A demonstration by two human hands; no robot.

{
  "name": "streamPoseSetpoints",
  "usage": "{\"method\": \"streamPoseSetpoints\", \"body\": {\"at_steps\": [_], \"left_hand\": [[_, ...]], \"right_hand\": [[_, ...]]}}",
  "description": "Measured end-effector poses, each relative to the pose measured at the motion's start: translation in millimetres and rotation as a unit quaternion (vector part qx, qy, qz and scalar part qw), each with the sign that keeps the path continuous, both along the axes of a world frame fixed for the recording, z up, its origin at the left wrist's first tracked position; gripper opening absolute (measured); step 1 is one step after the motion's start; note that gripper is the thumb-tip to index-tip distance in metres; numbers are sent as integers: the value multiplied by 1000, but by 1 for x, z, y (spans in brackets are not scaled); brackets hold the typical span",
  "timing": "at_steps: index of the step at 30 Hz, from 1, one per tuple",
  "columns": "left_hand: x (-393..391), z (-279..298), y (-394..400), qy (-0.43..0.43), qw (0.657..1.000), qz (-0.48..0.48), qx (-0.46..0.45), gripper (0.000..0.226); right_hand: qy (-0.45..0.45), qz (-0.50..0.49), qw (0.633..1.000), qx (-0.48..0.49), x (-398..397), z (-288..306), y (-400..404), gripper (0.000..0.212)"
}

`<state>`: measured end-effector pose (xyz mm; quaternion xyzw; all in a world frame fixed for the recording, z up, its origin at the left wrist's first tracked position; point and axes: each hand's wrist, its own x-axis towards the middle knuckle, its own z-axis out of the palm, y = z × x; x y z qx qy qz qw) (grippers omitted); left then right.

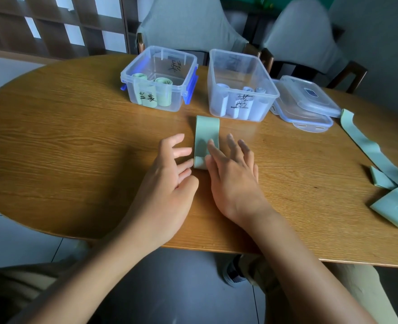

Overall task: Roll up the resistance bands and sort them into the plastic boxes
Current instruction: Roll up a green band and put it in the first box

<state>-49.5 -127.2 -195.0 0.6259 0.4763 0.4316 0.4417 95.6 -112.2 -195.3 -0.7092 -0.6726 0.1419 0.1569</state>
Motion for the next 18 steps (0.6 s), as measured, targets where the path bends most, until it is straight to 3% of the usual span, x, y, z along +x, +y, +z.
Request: {"method": "streamPoseSetpoints", "body": {"at_steps": [18], "left_hand": [[7,0,33,0,1000,8,7,61]], "right_hand": [[-4,-10,999,33,8,2,57,57]]}}
